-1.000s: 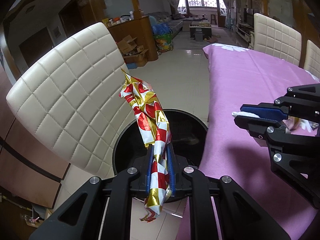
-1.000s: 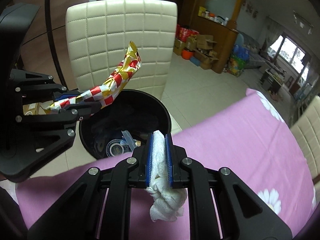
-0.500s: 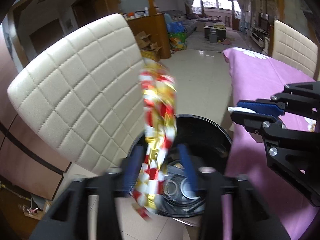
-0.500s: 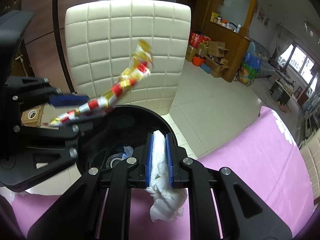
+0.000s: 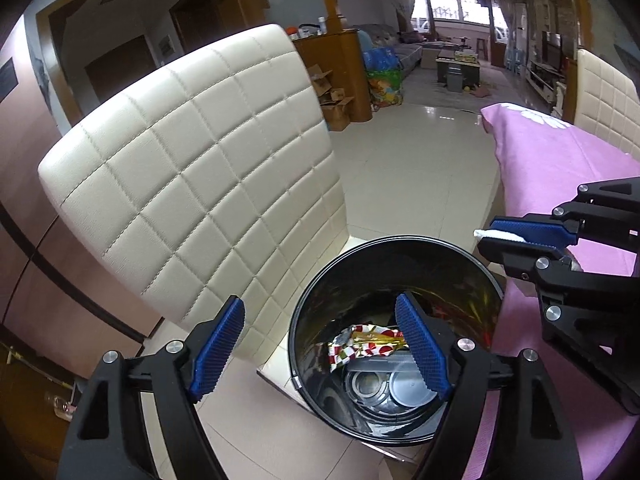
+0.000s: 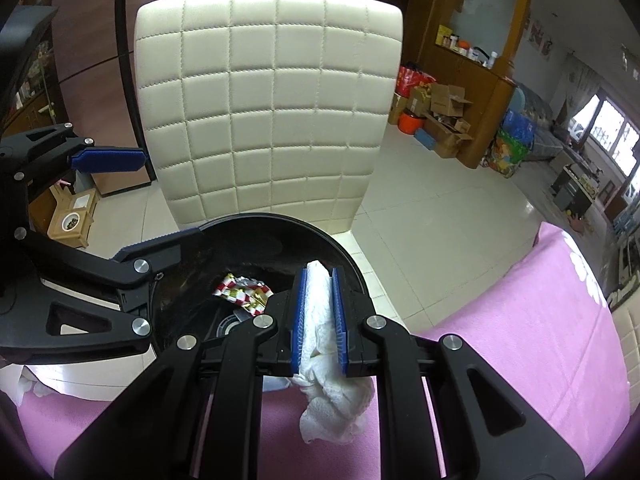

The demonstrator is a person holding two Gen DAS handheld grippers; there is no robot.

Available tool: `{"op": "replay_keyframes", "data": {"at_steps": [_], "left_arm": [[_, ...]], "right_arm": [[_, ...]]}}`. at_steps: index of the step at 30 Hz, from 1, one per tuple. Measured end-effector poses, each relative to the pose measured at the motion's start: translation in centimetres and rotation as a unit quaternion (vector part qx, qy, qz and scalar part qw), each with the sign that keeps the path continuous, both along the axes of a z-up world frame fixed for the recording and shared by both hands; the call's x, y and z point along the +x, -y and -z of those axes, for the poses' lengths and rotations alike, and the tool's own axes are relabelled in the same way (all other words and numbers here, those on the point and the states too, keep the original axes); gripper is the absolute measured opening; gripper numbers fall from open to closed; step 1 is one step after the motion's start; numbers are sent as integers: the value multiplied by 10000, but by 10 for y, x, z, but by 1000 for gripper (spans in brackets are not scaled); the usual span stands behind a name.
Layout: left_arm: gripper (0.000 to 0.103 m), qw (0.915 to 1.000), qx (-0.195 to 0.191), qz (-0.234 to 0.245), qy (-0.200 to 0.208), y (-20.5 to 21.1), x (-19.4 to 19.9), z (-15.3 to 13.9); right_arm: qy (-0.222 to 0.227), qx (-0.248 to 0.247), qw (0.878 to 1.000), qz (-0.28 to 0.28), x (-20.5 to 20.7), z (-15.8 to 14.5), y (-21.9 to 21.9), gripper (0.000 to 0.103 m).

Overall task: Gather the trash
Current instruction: 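Open the right tool over the black bin to drop the white tissue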

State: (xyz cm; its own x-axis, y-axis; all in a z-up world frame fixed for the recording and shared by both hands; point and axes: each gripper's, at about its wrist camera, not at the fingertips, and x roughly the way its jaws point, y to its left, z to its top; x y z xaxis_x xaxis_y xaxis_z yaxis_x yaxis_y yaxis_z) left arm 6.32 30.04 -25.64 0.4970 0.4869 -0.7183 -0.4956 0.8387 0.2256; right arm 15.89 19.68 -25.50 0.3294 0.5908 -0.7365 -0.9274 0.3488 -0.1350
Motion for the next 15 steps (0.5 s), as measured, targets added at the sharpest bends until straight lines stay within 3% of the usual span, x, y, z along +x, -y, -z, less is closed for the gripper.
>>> {"op": "replay_keyframes", "data": {"at_steps": [8, 10, 11, 12, 15], "left_arm": [[76, 9995, -74, -304, 27, -10, -12, -4], [76, 9995, -57, -311, 33, -9, -15, -5], [76, 9995, -48, -312, 36, -9, -16, -5], [76, 9995, -41, -314, 46, -8, -18, -6], [76, 9993, -107, -347, 82, -9, -20, -7]], "right_arm": [[-45, -11, 9999, -145, -6, 0, -9, 20], [-76, -19, 9999, -121, -6, 1, -9, 39], [-73, -10, 9999, -98, -5, 1, -9, 72], [11, 98, 9999, -34, -6, -2, -5, 85], [180, 184, 9997, -9, -10, -7, -1, 79]]}}
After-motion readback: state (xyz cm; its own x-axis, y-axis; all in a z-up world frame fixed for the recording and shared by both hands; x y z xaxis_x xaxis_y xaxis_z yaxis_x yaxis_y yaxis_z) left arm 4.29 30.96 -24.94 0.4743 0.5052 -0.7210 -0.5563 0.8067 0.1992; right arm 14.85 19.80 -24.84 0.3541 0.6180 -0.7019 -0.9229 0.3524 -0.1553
